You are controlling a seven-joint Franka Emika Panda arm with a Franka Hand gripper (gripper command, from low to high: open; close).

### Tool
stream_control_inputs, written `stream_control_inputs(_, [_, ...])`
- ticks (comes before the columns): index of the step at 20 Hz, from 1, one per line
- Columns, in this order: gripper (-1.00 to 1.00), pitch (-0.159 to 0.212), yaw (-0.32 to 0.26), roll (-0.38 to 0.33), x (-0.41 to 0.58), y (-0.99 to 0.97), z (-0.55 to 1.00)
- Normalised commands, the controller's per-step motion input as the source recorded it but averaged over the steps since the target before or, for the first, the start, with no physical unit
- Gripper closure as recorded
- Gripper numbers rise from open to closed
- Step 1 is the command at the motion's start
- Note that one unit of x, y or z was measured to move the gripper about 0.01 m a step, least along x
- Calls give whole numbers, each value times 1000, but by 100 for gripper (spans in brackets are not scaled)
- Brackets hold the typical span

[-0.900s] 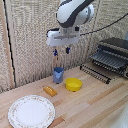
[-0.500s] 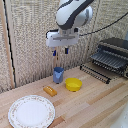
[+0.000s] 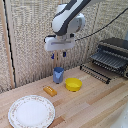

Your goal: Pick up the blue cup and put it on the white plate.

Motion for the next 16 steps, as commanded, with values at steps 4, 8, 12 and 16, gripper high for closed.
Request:
stream_control_inputs(4, [-100,138,0,0,419,-444,-126])
stream_control_inputs(8, [-100,99,11,0,445,-435,-130])
stream_control_inputs(12, [-100,94,21,0,350,-463,-132])
stream_control_inputs(16, [-100,111,13,-11,234,-365,-196])
